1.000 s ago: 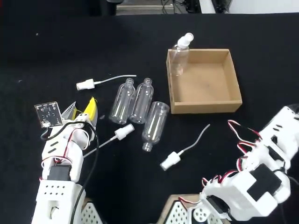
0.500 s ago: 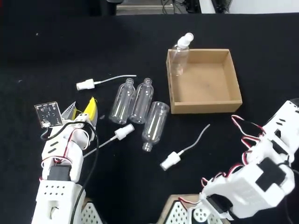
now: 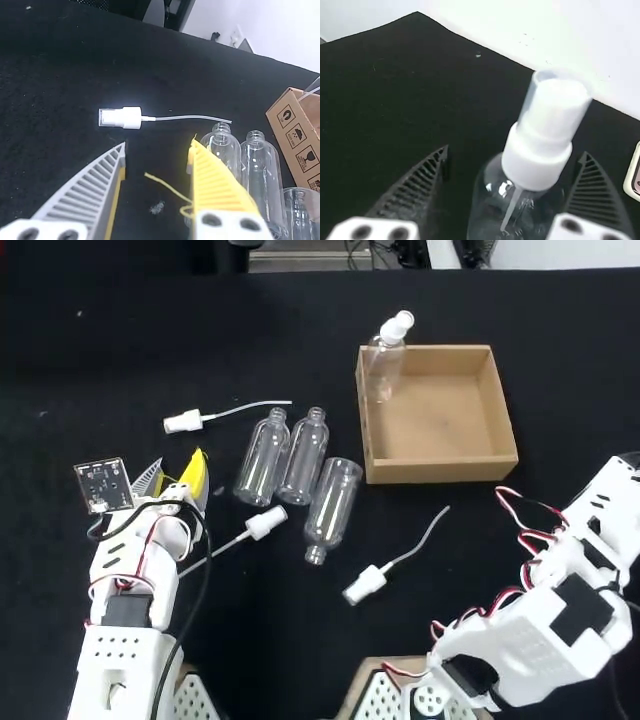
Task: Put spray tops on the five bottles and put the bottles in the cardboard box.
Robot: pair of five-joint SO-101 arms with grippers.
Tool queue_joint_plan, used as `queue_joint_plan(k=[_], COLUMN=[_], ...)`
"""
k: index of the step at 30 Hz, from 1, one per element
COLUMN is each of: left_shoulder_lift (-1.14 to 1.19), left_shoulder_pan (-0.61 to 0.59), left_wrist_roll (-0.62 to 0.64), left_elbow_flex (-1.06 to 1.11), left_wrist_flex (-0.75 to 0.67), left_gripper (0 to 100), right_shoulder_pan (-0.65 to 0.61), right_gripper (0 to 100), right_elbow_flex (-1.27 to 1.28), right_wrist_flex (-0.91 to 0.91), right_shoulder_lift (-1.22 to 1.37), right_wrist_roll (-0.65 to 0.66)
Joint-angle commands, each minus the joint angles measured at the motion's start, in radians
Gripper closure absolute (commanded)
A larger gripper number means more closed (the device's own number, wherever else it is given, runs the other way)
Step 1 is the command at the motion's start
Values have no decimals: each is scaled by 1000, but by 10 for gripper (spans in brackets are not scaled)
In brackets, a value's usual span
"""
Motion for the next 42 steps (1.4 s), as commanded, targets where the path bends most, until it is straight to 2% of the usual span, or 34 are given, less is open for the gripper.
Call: queue_joint_plan(k=[1, 24, 26, 30, 33, 37, 42], left_shoulder_lift=[-11, -11, -11, -11, -11, -11, -11], left_shoulder_pan=[13, 13, 13, 13, 13, 13, 13], left_wrist_roll=[2, 0, 0, 0, 0, 0, 0], left_elbow_flex=[21, 21, 21, 21, 21, 21, 21], left_wrist_flex=[-23, -23, -23, -23, -23, -23, -23], left_gripper=[805, 805, 805, 805, 805, 805, 805], right_shoulder_pan=[18, 32, 32, 41, 58, 77, 68], right_gripper=[665, 671, 725, 978, 960, 986, 988], right_elbow_flex=[-13, -16, -15, -15, -10, -19, 7], right_wrist_flex=[5, 5, 5, 5, 5, 5, 23], right_shoulder_lift=[-4, -2, -2, -2, -7, -25, -148], right_wrist_roll=[8, 8, 8, 9, 0, -2, -3])
